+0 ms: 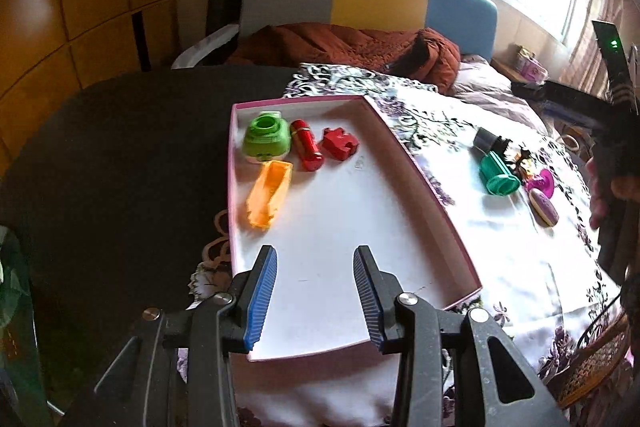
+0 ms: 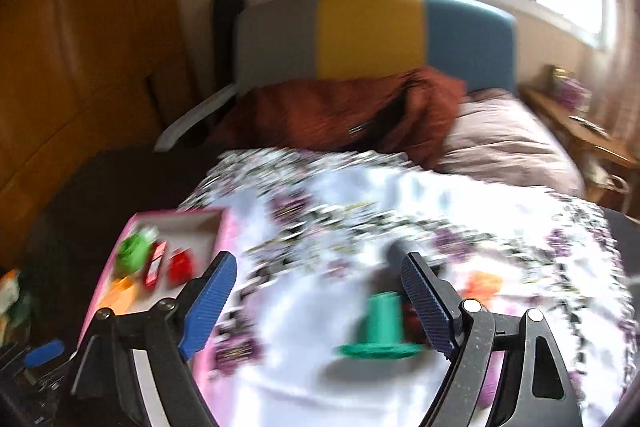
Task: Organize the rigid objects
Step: 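Move the open right tool out of the tray back over the cloth, then move the left tool to the teal flanged cylinder and close on it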
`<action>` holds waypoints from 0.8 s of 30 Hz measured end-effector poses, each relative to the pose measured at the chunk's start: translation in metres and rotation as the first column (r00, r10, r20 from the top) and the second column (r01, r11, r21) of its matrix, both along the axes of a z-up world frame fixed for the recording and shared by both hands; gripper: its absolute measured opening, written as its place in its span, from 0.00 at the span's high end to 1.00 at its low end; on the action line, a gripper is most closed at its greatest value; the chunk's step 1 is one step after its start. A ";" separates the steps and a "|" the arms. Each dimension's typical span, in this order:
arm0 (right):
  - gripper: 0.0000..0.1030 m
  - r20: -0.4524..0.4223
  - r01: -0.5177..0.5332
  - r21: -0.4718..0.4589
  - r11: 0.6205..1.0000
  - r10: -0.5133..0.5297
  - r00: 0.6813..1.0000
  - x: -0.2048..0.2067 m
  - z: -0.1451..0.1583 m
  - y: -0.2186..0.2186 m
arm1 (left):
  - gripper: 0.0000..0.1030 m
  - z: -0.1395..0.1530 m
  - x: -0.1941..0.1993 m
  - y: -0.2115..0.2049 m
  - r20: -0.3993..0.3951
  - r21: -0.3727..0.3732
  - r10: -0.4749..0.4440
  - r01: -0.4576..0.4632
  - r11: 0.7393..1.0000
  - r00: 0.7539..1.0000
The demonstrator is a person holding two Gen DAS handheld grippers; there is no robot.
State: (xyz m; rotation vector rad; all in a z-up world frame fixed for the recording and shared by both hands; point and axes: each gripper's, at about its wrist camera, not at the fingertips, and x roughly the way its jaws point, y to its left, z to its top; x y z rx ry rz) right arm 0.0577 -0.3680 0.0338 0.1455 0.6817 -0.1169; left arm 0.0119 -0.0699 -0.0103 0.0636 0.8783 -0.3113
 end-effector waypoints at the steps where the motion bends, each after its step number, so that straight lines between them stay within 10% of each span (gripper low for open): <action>1: 0.18 0.016 0.045 -0.003 0.999 -0.045 0.999 -0.004 0.003 -0.017 | 0.61 0.001 0.001 -0.003 0.000 0.003 -0.008 0.008 1.000 1.000; 6: 0.17 0.038 0.282 0.026 0.959 -0.283 0.959 -0.026 -0.001 -0.099 | 0.61 0.005 0.003 -0.024 -0.011 -0.010 -0.063 0.063 0.998 0.998; 15: 0.20 -0.090 0.588 0.215 0.780 -0.584 0.807 -0.065 -0.054 -0.206 | 0.61 0.005 0.007 -0.088 -0.038 0.010 -0.199 0.200 0.980 0.979; 24: 0.17 -0.124 0.552 0.260 0.793 -0.539 0.833 -0.061 -0.058 -0.201 | 0.61 -0.004 0.014 -0.159 -0.069 0.020 -0.312 0.314 0.949 0.948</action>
